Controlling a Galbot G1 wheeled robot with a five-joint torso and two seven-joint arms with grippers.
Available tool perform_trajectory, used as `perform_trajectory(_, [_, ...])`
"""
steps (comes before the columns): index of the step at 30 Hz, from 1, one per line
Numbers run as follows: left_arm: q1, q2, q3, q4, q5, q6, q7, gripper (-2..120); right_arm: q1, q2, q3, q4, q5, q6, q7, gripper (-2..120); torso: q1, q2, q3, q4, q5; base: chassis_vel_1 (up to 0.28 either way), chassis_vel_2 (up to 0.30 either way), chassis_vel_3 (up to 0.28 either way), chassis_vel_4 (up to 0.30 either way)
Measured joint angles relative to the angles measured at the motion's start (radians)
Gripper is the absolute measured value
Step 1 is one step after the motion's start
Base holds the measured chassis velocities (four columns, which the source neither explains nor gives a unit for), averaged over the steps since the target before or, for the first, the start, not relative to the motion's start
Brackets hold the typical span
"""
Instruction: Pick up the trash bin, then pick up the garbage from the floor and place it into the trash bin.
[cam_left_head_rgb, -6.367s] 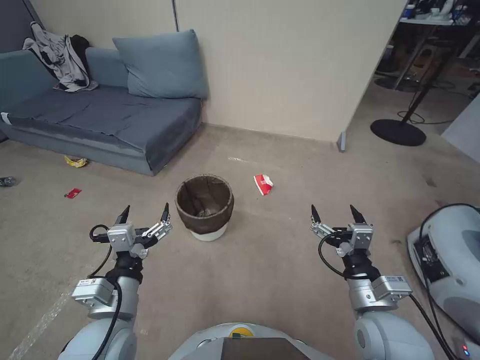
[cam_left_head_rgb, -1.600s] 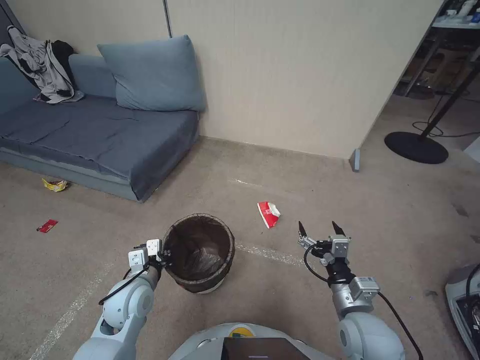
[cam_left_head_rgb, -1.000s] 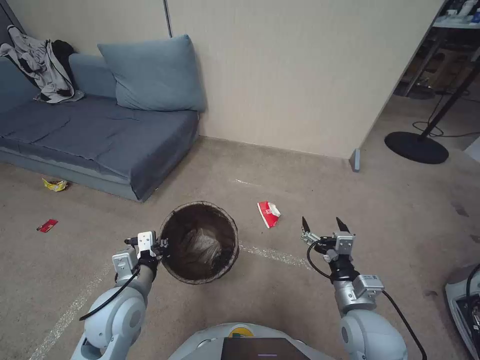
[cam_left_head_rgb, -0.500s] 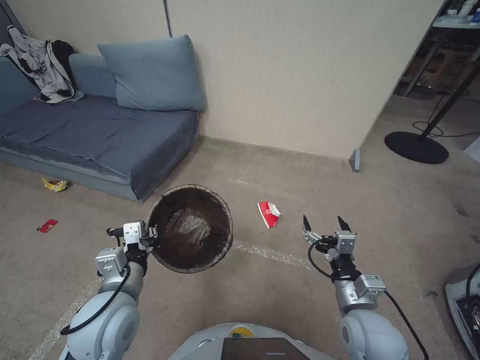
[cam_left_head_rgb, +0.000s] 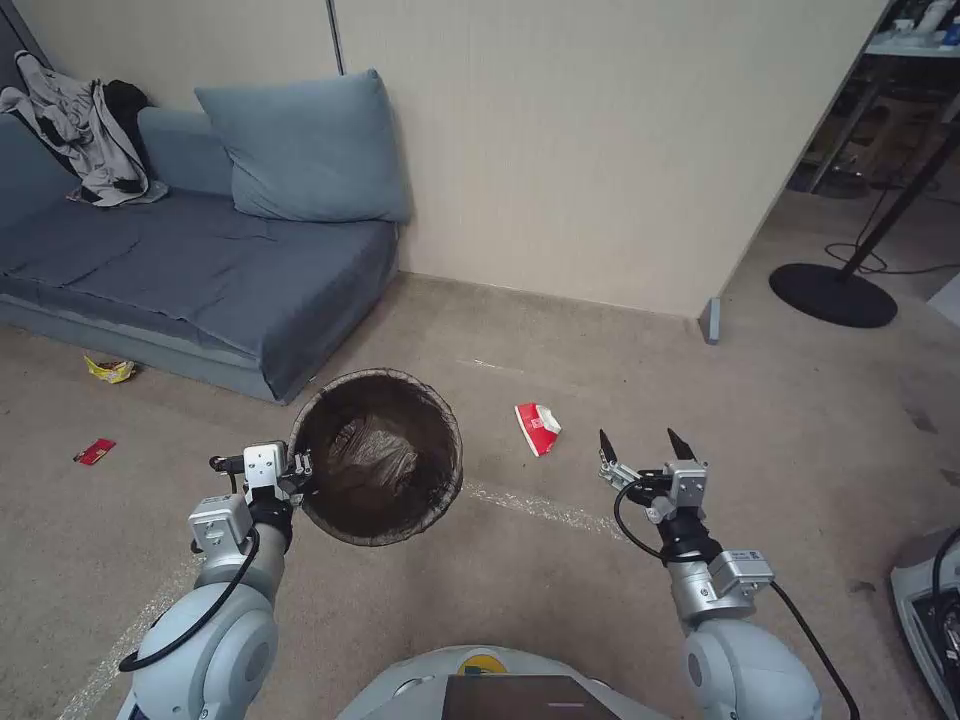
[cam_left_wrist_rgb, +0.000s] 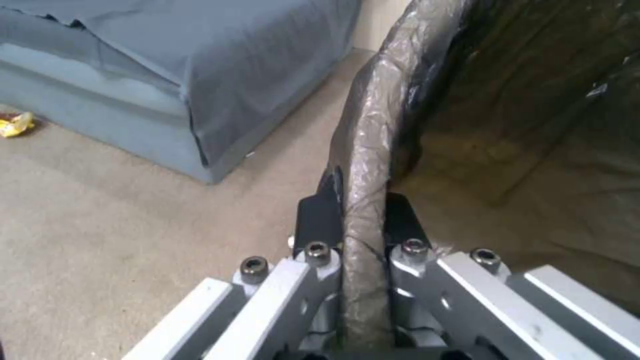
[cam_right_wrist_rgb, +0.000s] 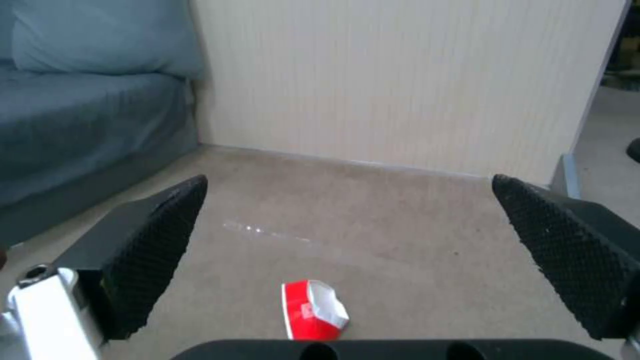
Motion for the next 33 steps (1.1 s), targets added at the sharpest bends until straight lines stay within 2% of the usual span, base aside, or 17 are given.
perform_trajectory(33, [0.007,-0.008,0.001,-0.007,-0.006,-0.002,0.003,0,-0.007,-0.001,-0.006,0.004,-0.009,-0.001,0.001,100,0.000,0.000,0.000,0.0000,0.0001,-0.059,0.061,0.056,-0.059])
